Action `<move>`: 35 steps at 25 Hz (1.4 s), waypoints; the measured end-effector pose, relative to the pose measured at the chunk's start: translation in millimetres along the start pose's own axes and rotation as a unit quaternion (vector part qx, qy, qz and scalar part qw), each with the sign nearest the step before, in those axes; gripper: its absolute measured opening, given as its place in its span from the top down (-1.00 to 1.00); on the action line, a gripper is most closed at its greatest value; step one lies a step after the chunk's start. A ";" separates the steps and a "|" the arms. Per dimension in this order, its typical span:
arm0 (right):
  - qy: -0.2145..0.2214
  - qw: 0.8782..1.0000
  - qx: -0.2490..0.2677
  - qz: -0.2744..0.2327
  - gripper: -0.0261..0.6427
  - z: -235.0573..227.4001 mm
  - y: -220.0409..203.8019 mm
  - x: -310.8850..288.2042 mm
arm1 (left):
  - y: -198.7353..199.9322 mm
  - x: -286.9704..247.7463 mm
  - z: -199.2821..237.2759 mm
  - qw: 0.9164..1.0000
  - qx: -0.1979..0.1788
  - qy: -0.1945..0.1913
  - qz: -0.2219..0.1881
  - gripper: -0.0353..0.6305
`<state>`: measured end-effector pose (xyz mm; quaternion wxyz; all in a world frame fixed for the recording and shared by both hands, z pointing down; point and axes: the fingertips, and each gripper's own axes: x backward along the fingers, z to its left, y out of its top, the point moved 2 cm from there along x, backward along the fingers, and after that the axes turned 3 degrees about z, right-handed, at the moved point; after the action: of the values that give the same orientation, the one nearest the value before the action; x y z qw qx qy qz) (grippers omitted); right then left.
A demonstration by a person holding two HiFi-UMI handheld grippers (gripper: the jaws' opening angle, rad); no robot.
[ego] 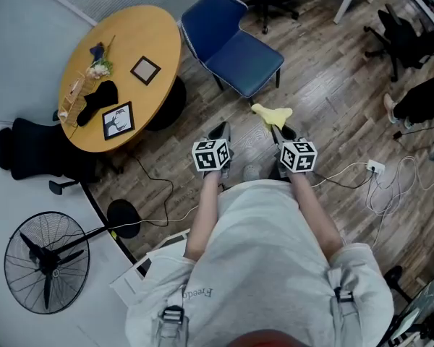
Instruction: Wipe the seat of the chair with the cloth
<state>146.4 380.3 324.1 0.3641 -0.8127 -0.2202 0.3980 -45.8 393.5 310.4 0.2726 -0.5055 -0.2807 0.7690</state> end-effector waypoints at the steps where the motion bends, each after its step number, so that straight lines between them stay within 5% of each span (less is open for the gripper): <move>1: -0.001 1.000 -0.003 0.000 0.70 0.8 -1.1 -0.7 | 1.2 1.1 1.9 1.000 -0.001 0.001 -0.001 0.81; 19: -0.035 0.998 -0.051 0.004 0.70 -52.3 19.1 -7.5 | 15.1 -42.9 -4.7 1.000 0.020 -0.012 0.016 0.81; 27: -0.037 0.997 -0.071 -0.006 0.70 -100.4 78.1 -51.3 | 54.0 -99.9 -2.5 0.999 0.028 -0.004 0.030 0.81; 35: -0.016 0.996 -0.088 -0.008 0.70 -141.2 132.6 -103.1 | 96.8 -161.9 -13.3 0.998 -0.013 -0.008 0.063 0.81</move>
<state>209.0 170.0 331.5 0.2910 -0.8334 -0.2668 0.3868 8.6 214.6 338.6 0.2142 -0.5194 -0.2608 0.7850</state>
